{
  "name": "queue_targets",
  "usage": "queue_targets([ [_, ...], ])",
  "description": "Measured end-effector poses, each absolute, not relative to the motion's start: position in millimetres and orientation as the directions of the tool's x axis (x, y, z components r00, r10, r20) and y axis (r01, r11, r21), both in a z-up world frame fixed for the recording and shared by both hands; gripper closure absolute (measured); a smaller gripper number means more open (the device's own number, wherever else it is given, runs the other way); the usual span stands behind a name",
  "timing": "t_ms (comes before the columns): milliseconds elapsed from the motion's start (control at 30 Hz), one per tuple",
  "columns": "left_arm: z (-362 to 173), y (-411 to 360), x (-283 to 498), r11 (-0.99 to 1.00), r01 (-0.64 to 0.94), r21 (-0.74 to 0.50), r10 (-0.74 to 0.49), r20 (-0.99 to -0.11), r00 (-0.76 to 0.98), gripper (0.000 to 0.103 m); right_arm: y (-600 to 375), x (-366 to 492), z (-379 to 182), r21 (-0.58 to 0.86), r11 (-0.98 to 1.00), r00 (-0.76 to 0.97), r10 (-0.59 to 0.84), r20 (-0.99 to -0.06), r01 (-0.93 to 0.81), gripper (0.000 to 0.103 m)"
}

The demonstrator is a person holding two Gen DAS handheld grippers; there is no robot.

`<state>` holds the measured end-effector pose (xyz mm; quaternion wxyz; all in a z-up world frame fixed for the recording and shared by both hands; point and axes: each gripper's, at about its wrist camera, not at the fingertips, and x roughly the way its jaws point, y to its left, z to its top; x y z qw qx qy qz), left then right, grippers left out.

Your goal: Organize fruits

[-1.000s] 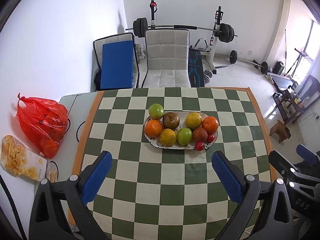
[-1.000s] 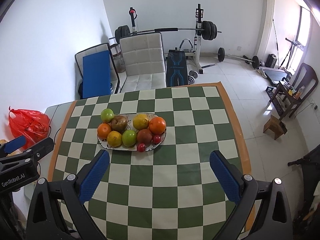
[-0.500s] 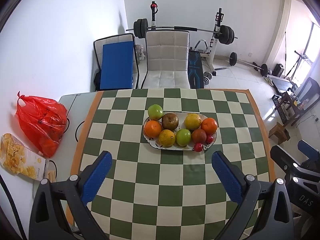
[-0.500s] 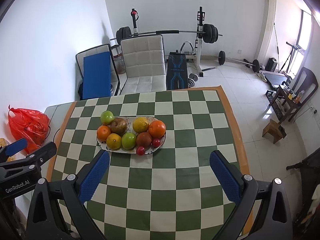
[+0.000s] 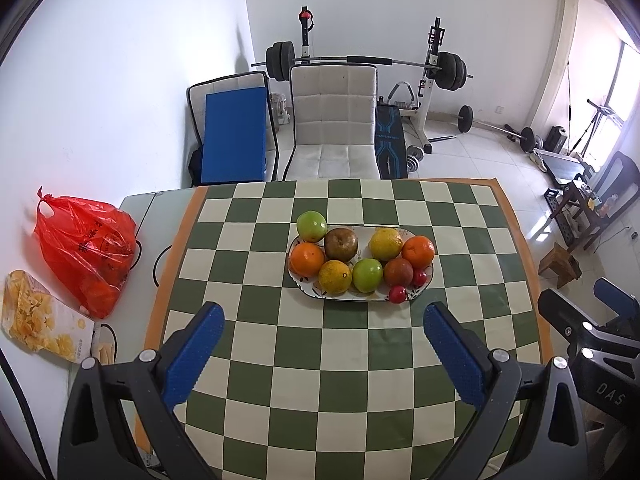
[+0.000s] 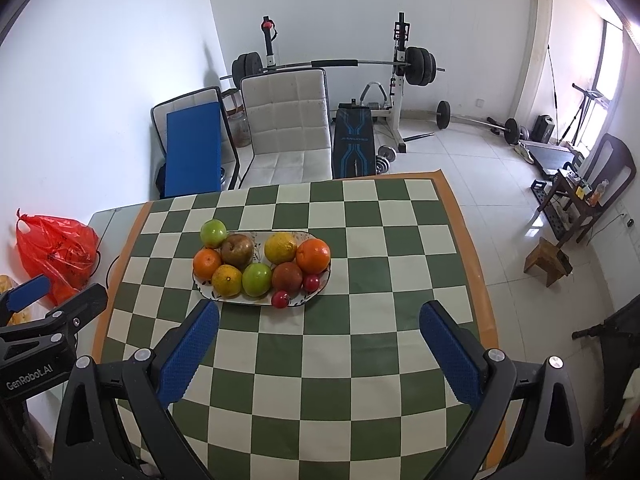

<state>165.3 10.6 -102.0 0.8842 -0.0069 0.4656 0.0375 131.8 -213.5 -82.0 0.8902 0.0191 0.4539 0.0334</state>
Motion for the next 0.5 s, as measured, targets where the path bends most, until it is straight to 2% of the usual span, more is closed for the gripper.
queue_targets([
  [500,-98.3,11.0,160.5,0.997,-0.075,0.027,0.065,-0.811,0.582,0.001,-213.3,127.8,-83.3,0.067,0.997,0.589,0.077,-0.804,-0.039,0.001],
])
